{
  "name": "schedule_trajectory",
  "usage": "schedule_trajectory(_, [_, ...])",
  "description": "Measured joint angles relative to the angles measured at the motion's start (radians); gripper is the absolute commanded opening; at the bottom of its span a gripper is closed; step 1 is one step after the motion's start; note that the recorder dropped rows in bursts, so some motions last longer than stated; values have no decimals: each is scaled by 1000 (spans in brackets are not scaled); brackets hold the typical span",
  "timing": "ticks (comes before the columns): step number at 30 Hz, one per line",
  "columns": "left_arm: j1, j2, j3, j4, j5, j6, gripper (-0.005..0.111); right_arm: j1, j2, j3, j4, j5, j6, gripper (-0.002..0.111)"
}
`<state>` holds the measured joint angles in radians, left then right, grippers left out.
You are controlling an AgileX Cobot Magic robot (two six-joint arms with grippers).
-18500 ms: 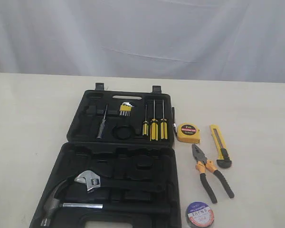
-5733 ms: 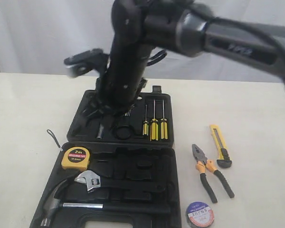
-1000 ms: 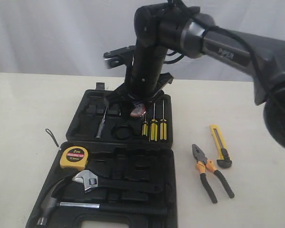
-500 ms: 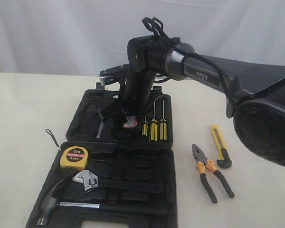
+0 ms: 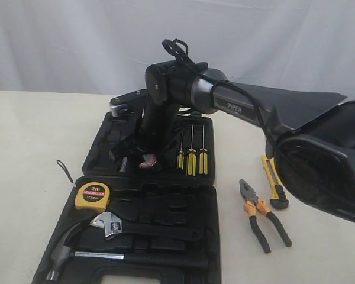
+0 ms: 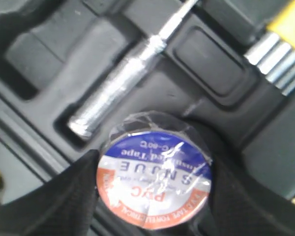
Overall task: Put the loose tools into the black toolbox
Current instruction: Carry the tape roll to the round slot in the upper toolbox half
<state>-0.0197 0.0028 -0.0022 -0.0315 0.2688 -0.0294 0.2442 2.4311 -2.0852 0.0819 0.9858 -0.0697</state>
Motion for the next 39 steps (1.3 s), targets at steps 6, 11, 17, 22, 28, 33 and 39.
schedule_trajectory(6, [0,0,0,0,0,0,0,2,0,0,-17,6,0,-1])
schedule_trajectory(11, [0,0,0,0,0,0,0,2,0,0,-38,21,4,-1])
schedule_trajectory(17, [0,0,0,0,0,0,0,2,0,-2,-38,43,12,0])
schedule_trajectory(22, [0,0,0,0,0,0,0,2,0,-4,-38,53,14,0])
schedule_trajectory(28, [0,0,0,0,0,0,0,2,0,-5,-38,57,14,24])
schedule_trajectory(33, [0,0,0,0,0,0,0,2,0,-5,-38,65,17,67])
schedule_trajectory(39, [0,0,0,0,0,0,0,2,0,-5,-38,90,24,73])
